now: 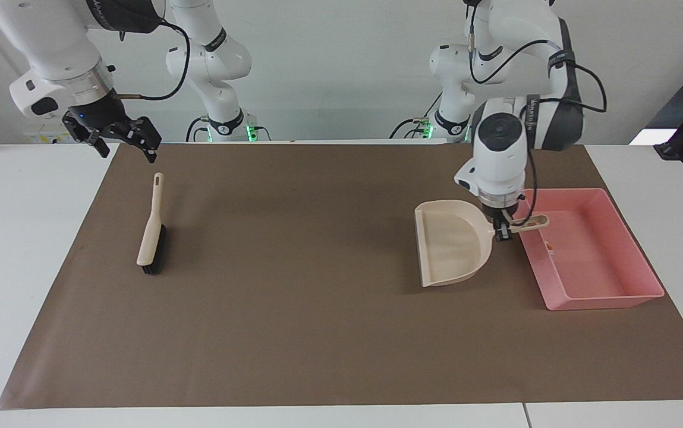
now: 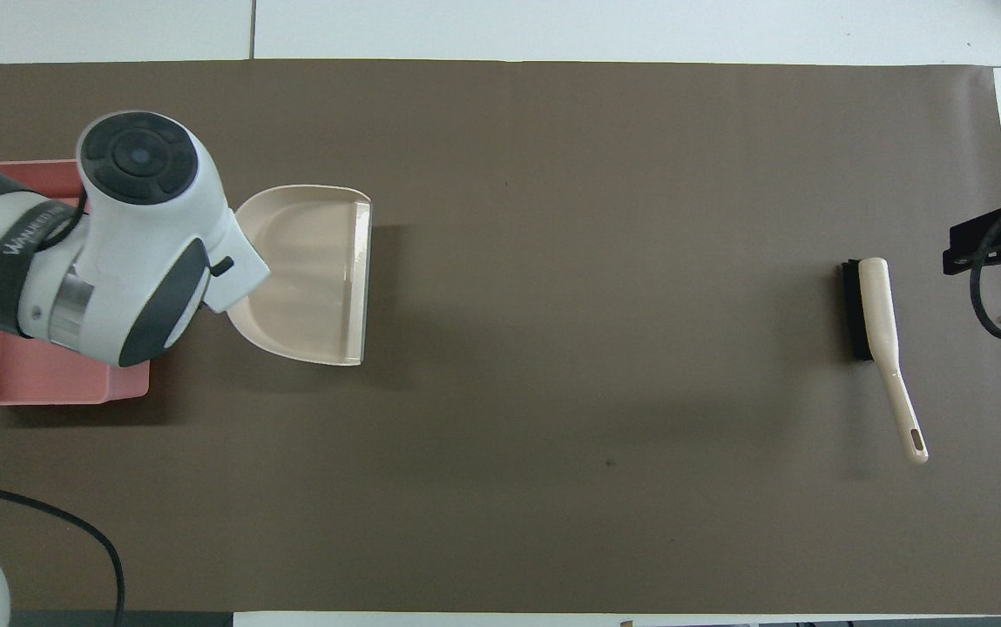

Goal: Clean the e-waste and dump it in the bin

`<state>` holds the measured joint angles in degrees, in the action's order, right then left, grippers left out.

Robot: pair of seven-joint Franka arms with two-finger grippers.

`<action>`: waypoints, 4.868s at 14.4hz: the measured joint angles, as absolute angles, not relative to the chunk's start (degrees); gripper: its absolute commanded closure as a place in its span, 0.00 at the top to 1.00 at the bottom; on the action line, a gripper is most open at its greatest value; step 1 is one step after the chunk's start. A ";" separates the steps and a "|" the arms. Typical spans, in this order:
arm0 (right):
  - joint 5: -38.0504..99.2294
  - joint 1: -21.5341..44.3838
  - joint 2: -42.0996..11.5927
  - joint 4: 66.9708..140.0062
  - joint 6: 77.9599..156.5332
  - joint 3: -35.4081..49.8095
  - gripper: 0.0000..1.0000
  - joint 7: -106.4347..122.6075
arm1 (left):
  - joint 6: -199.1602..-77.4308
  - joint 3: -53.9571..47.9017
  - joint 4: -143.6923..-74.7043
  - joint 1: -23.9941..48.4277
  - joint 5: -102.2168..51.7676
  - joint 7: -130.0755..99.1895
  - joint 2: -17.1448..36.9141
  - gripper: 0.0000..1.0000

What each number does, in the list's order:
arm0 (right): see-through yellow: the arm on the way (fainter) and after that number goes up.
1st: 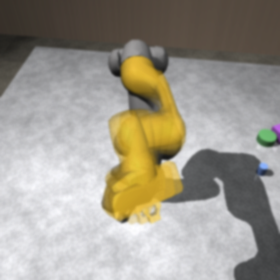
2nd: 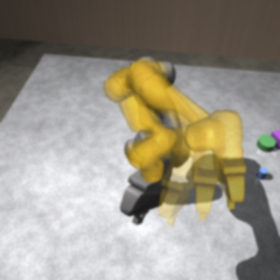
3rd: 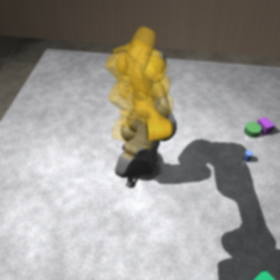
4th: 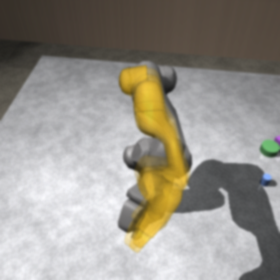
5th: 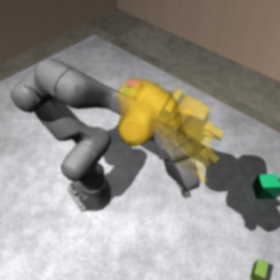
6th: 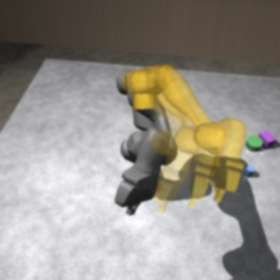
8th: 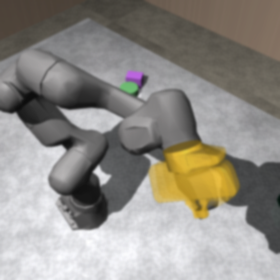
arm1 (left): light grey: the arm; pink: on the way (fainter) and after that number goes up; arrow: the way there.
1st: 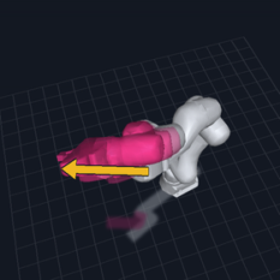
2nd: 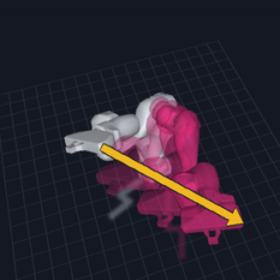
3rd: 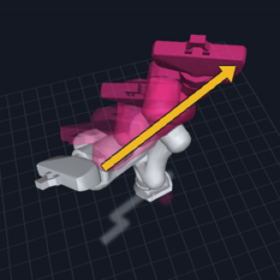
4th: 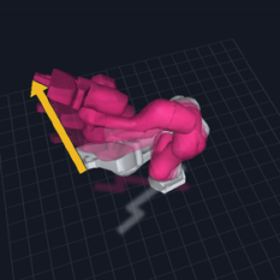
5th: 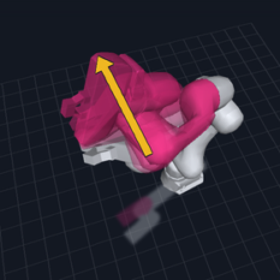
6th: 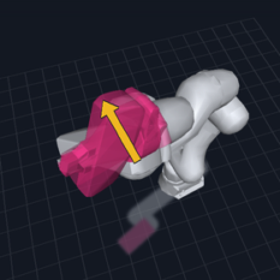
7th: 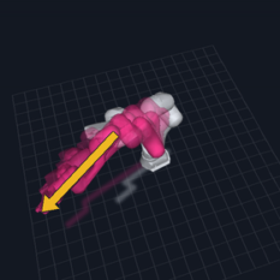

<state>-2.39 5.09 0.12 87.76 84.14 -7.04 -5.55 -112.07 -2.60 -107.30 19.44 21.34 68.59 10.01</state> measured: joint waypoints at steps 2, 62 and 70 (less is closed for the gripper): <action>-2.39 5.21 0.16 87.76 84.04 -7.02 1.00 -5.50 | -116.97 -2.62 -111.89 24.22 21.33 63.50 9.70 0.00; -2.39 2.55 1.55 89.62 83.36 -3.72 1.00 -5.46 | -77.63 -0.79 -85.26 1.60 -1.31 -2.75 -1.53 0.99; -2.39 2.55 1.55 89.63 83.36 -3.72 1.00 -5.46 | -77.71 -0.94 -86.83 1.60 -1.22 -2.59 -2.32 0.99</action>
